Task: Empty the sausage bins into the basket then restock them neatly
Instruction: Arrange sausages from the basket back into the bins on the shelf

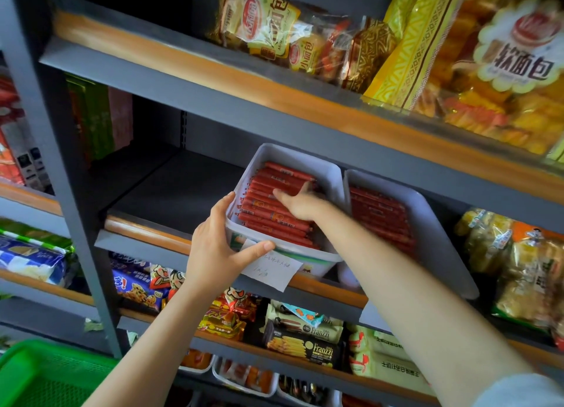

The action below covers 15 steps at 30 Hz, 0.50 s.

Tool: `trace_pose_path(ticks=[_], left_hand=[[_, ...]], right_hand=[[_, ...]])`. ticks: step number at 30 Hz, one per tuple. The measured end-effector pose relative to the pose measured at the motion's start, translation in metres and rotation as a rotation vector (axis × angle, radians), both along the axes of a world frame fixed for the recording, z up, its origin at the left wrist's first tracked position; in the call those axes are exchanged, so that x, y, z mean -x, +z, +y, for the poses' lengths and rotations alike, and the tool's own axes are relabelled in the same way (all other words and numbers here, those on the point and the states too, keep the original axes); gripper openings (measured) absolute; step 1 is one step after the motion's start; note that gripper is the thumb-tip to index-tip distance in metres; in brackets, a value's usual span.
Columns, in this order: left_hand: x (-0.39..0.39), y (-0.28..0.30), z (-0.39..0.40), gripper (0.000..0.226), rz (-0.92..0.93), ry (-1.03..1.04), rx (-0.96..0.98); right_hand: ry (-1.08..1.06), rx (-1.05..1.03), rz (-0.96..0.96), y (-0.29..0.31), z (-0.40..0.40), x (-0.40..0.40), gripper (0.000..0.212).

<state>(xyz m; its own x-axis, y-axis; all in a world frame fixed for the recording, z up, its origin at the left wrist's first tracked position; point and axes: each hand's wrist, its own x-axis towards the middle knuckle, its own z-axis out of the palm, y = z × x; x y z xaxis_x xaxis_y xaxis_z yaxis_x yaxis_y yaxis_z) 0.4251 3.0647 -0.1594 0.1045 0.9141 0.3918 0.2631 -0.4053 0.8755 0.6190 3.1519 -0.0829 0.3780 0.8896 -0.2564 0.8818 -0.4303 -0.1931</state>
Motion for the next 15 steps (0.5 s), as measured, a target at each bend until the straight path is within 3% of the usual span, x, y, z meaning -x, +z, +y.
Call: trace_pose_path(ticks=[2,7,11,15], left_hand=[[0.000,0.001,-0.001,0.102,-0.015,-0.010,0.001],[-0.001,0.001,-0.001,0.103,-0.019,-0.004,0.008],[0.000,0.001,-0.001,0.104,-0.019,-0.007,0.000],[0.000,0.000,-0.001,0.105,-0.015,0.002,-0.013]], right_hand=[[-0.014,-0.049,0.058,0.003,-0.004,-0.005,0.109],[0.084,0.075,0.041,0.002,-0.015,0.002,0.107],[0.051,-0.090,0.166,0.000,-0.022,0.000,0.104],[0.017,-0.072,0.002,0.003,-0.020,-0.004,0.106]])
